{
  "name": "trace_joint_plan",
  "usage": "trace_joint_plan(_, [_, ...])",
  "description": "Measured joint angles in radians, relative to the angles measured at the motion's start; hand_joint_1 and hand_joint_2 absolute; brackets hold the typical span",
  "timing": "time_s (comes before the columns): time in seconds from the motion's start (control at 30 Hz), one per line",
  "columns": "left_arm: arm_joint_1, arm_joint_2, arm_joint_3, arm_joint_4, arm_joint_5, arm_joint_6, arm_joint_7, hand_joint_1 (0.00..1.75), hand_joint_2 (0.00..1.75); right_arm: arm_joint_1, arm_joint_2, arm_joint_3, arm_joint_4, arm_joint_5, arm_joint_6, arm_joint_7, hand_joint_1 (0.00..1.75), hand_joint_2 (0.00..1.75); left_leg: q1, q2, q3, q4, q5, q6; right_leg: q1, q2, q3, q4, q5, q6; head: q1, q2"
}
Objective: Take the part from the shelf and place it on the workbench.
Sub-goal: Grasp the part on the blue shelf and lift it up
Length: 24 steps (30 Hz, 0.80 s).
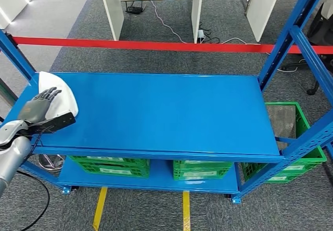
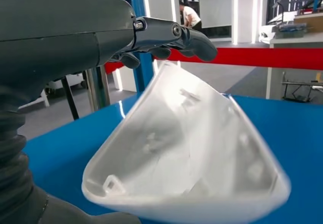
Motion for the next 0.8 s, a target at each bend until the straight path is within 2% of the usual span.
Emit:
trace_joint_plan(0.3, [0.015, -0.021, -0.016, 0.006, 0.011, 0.0, -0.001, 0.0, 1.75, 0.001, 0.0, 0.0, 0.0, 0.004, 0.0, 0.0, 0.0, 0.0, 0.0, 0.0, -0.001, 0.0, 0.0, 0.0, 0.0, 0.0, 0.0, 0.0, 0.0, 0.0, 0.0, 0.0])
trace_joint_plan(0.8, [0.046, -0.001, -0.02, 0.006, 0.024, -0.001, 0.012, 0.0, 1.75, 0.004, 0.0, -0.001, 0.0, 0.006, -0.001, -0.001, 0.0, 0.0, 0.0, 0.0, -0.002, 0.0, 0.0, 0.0, 0.0, 0.0, 0.0, 0.0, 0.0, 0.0, 0.0, 0.0])
